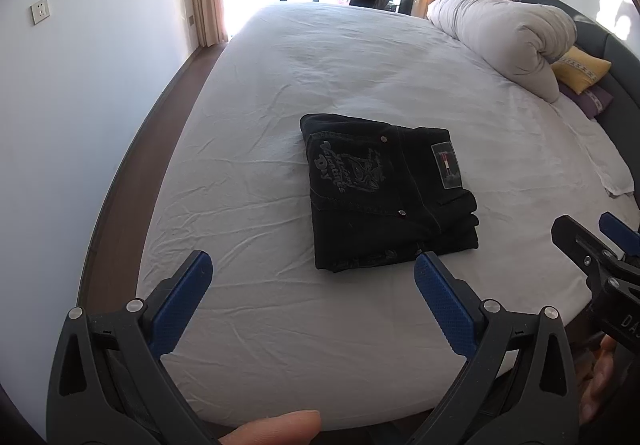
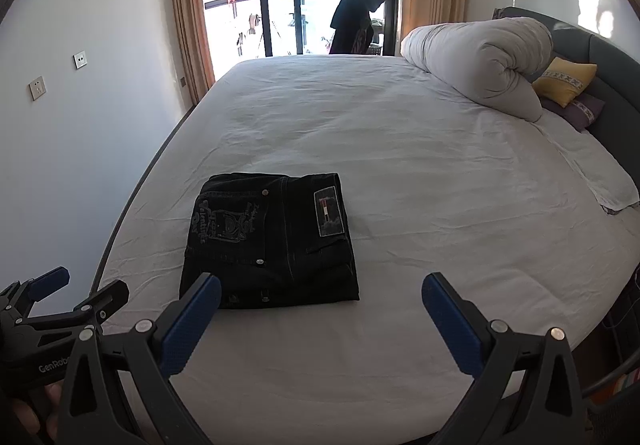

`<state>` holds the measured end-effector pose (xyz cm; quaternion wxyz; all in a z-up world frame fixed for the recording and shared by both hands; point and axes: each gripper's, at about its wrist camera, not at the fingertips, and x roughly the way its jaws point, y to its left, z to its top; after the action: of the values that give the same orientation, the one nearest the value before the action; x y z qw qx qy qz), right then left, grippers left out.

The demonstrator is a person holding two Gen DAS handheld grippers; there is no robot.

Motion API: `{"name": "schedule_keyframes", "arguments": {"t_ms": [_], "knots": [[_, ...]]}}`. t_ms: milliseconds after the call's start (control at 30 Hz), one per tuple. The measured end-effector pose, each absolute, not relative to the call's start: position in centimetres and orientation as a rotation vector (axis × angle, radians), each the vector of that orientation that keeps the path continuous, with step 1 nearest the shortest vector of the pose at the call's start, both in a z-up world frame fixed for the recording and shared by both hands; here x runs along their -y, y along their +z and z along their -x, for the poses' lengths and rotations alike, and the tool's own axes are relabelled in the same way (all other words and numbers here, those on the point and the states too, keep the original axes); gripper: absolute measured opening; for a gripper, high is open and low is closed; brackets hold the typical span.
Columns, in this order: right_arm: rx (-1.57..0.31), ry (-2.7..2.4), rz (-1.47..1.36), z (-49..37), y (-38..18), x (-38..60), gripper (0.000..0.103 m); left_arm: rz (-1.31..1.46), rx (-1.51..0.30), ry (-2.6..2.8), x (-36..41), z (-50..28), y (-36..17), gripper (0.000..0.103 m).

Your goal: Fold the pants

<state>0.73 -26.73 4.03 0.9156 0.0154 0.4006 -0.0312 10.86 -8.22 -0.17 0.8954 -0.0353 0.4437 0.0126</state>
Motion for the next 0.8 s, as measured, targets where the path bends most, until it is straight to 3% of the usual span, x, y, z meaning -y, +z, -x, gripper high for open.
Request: {"name": "schedule_keyframes", "arguments": {"t_ms": [800], "knots": [[-0.848, -0.06, -0.037, -1.1, 3.31, 26.75, 0.103, 0.073, -0.928, 0.028, 8.36, -11.06, -0.77, 0.103]]}}
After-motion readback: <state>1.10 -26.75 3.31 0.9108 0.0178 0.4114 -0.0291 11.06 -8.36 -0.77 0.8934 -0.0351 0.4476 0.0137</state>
